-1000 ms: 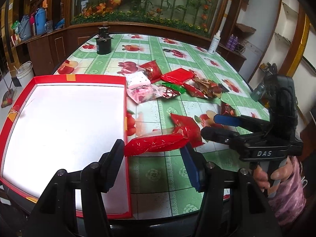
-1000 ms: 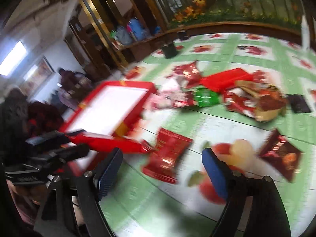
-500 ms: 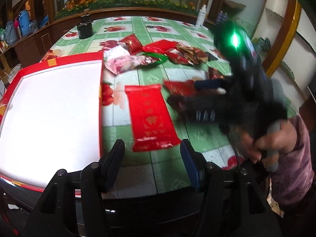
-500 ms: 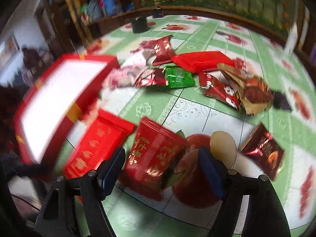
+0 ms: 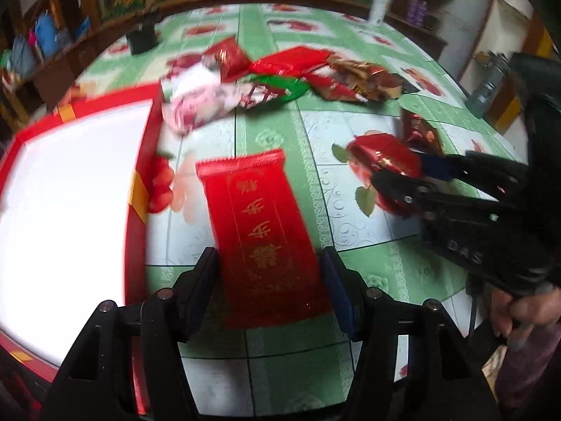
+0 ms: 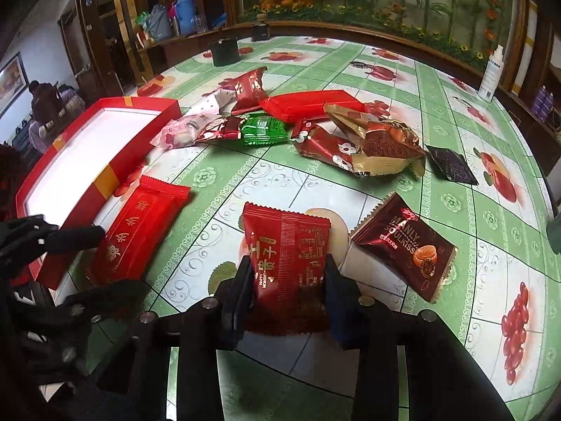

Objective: Organize snacks
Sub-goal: 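Carry both packets over the white tray and open both grippers to release them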

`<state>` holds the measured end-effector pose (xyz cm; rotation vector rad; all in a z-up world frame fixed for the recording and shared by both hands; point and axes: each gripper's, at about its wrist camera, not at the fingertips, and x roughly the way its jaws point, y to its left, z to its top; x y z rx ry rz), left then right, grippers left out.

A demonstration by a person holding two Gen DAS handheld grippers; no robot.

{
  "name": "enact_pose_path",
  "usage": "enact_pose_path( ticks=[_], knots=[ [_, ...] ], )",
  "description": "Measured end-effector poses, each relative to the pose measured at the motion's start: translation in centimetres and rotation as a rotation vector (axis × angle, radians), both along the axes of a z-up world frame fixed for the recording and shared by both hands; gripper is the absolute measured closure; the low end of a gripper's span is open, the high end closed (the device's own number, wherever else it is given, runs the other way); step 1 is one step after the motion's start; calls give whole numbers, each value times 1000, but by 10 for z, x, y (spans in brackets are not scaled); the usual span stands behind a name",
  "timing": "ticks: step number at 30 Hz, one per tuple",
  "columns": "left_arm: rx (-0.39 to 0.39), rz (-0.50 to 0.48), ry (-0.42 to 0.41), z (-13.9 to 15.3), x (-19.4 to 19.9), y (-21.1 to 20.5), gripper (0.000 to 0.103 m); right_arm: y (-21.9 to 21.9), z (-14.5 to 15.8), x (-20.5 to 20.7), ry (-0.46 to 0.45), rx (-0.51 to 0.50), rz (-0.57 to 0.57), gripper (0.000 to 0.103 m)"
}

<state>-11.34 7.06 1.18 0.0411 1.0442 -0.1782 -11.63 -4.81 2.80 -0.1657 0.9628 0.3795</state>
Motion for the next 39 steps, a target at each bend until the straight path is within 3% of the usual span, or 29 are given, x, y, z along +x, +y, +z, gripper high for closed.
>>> enact_pose_path(
  ticks=[2, 12, 20, 29, 34, 39],
  knots=[
    [3, -7, -15, 0, 1, 0, 52, 0, 1, -1, 1, 5, -7, 64],
    [-64, 1, -56, 3, -6, 7, 55, 2, 4, -8, 12, 74, -8, 68],
    [-120, 41, -149, 34, -28, 36, 55, 21, 20, -9, 20, 156, 20, 68],
    [-59, 255, -233, 49, -43, 117, 55, 107, 37, -7, 12, 279, 159, 68],
    [-5, 346, -211, 37, -42, 152, 55, 161, 27, -2, 74, 356, 223, 68],
    [39, 406, -185, 23, -41, 169, 55, 199, 20, -4, 97, 345, 267, 65]
  ],
)
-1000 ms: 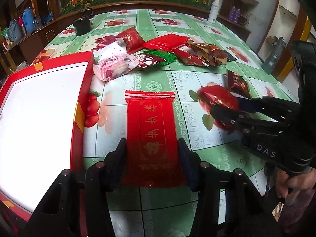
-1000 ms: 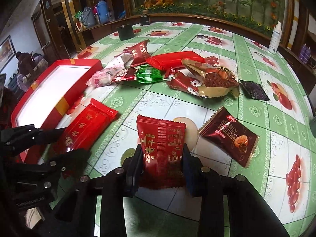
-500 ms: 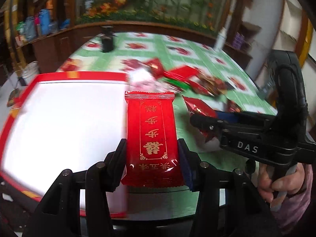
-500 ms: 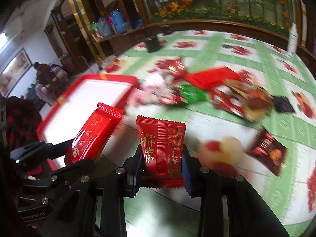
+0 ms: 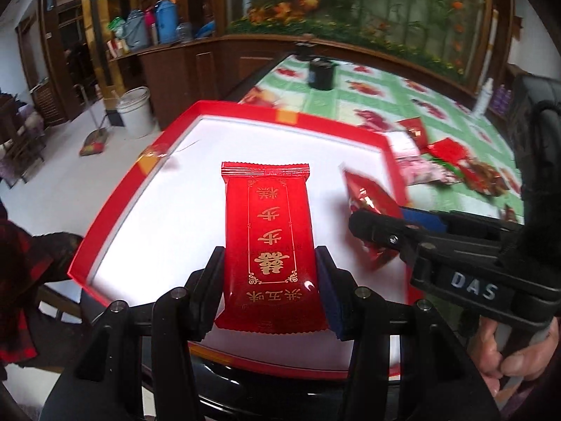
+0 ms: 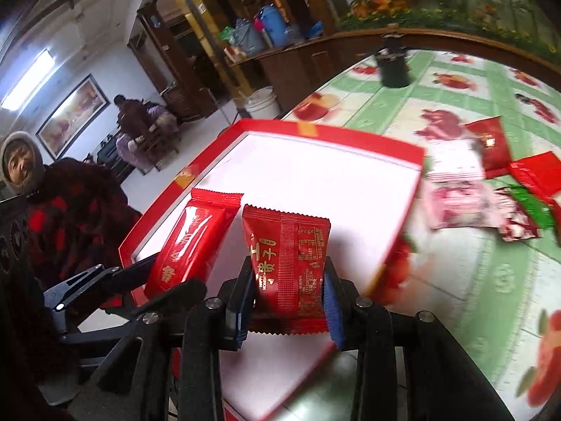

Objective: Organize snacks
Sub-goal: 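Carry both packets over the white tray and open both grippers to release them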

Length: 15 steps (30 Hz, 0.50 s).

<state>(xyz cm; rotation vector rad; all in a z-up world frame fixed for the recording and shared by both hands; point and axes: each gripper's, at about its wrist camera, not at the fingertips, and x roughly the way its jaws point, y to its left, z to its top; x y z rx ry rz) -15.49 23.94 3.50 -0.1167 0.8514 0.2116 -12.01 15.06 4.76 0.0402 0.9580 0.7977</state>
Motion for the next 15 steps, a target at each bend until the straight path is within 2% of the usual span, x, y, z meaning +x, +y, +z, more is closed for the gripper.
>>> enact_pose_path(
  ticks=[2, 4, 6, 11, 15],
  knots=[
    [6, 18, 3, -2, -2, 2, 54, 5, -1, -1, 11, 7, 13, 65],
    [11, 37, -3, 0, -3, 3, 54, 5, -1, -2, 18, 9, 18, 57],
    [13, 40, -12, 2, -3, 1, 54, -1, 2, -2, 18, 18, 21, 53],
    [22, 4, -26, 8, -5, -14, 53, -52, 15, 5, -31, 79, -58, 53],
    [39, -57, -19, 8, -5, -37, 53, -115, 21, 16, -75, 81, -167, 46]
  ],
)
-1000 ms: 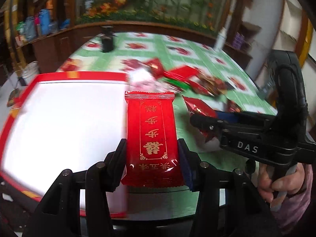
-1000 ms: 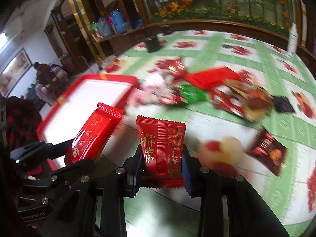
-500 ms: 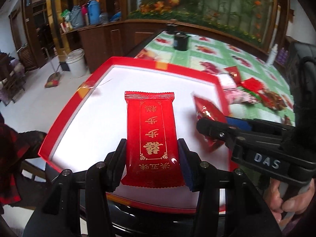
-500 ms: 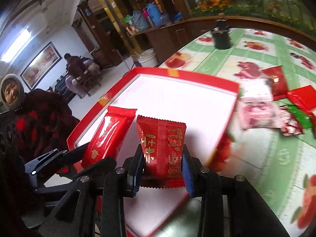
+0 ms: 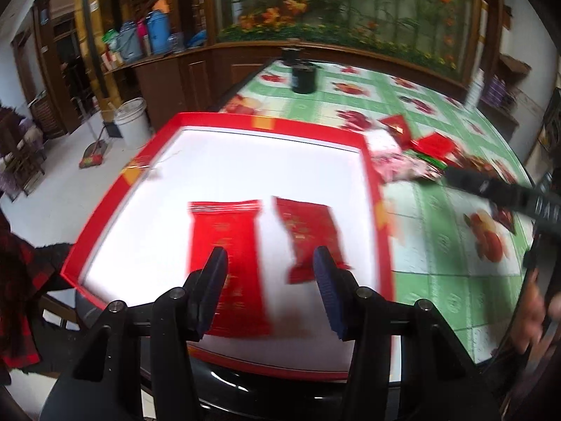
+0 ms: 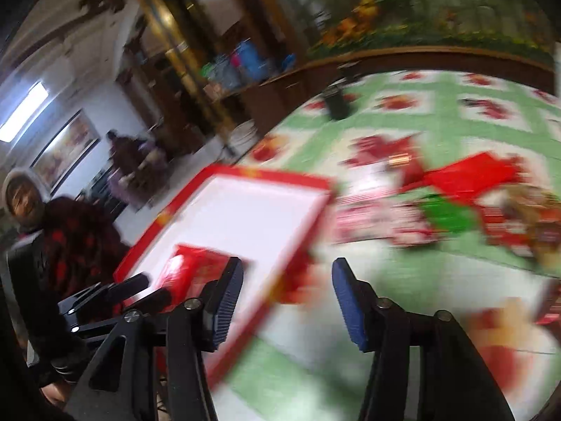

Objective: Organize snacks
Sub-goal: 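Carry both packets over the white tray and open both grippers to release them, then grasp the brown Daily chocolate packet with the right gripper while the left grasps the gold-brown bag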

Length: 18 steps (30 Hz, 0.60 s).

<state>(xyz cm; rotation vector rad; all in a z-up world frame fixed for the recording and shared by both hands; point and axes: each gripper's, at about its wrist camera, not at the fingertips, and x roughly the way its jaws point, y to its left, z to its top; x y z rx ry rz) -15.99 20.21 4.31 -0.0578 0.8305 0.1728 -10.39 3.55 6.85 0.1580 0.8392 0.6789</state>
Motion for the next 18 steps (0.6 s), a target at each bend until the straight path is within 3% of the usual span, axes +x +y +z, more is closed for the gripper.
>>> enact_pose_path(
  ticks=[3, 5, 7, 11, 18],
  knots=[
    [10, -39, 9, 3, 1, -17, 53, -57, 4, 4, -26, -9, -92, 45],
    [18, -57, 12, 5, 3, -26, 53, -96, 8, 7, -45, -35, -142, 36],
    [22, -73, 14, 7, 5, -35, 52, -128, 8, 10, -63, -99, -174, 25],
    [22, -105, 26, 7, 8, -52, 47, -172, -5, 23, -40, -257, -150, 23],
    [30, -208, 69, 8, 10, -93, 47, -163, -36, 47, 8, -373, 10, 24]
  ],
)
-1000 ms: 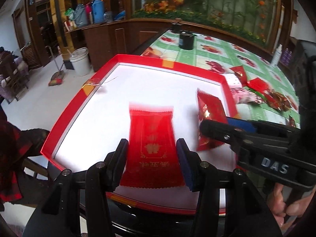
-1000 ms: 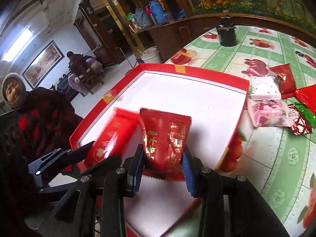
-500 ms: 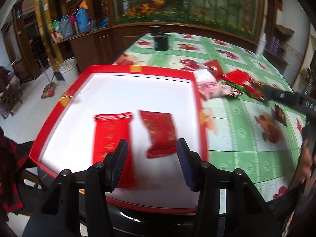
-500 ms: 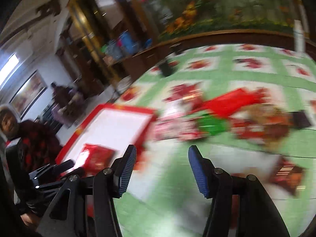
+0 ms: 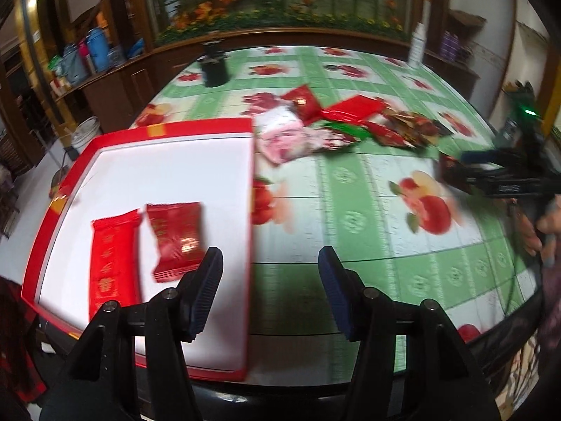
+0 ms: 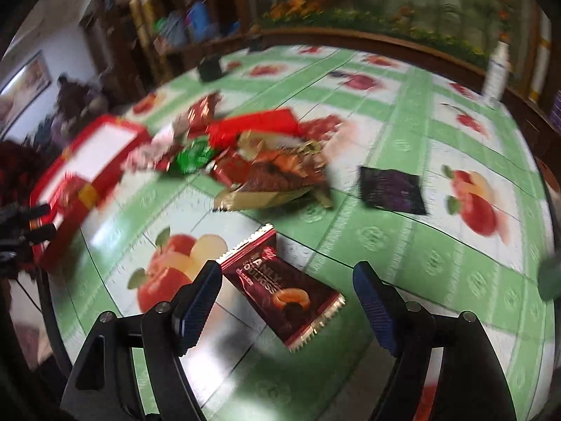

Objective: Organize snacks
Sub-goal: 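Grasp the brown Daily chocolate packet with the right gripper while the left grasps the gold-brown bag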

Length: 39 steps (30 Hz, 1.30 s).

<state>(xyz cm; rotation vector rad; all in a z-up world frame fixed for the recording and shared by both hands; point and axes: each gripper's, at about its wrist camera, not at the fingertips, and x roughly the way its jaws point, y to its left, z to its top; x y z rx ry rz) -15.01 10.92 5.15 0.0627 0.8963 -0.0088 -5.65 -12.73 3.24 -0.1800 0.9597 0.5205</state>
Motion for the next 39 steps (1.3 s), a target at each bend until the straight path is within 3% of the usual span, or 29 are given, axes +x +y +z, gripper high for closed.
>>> enact_pose_path(
  ticks=[3, 5, 6, 9, 12, 13, 16, 20, 22, 25, 31, 34, 39],
  knots=[
    [6, -33, 3, 4, 1, -15, 47, 13, -13, 8, 6, -80, 43, 22],
    [-5, -54, 13, 7, 4, -23, 44, 15, -15, 9, 3, -67, 56, 24],
    [-9, -62, 18, 8, 7, -28, 44, 12, -15, 9, 0, -51, 45, 28],
    [-7, -93, 23, 13, 17, -45, 44, 4, -11, 10, -23, -51, 20, 57],
    [-19, -136, 1, 23, 32, -66, 44, -22, -7, 24, 28, 45, -79, 65],
    [-25, -148, -8, 25, 39, -73, 44, -29, -7, 27, 35, 60, -114, 75],
    [-64, -168, -9, 29, 65, -95, 44, -61, -8, 43, 109, 174, -246, 93],
    [-129, -173, -3, 32, 106, -122, 44, -83, -10, 50, 154, 250, -312, 94],
    [-124, -170, -33, 35, 124, -135, 44, -85, -10, 52, 176, 265, -311, 91],
    [-80, -177, -75, 36, 154, -154, 27, -91, -13, 55, 246, 333, -306, 88],
    [-93, -176, -33, 11, 202, -174, 27, -99, -16, 59, 280, 383, -326, 88],
    [-40, -173, 40, -12, 207, -180, 26, -99, -16, 60, 284, 396, -327, 88],
    [-79, -241, 17, -18, 164, -163, 26, -100, -16, 60, 281, 400, -324, 88]
  ],
)
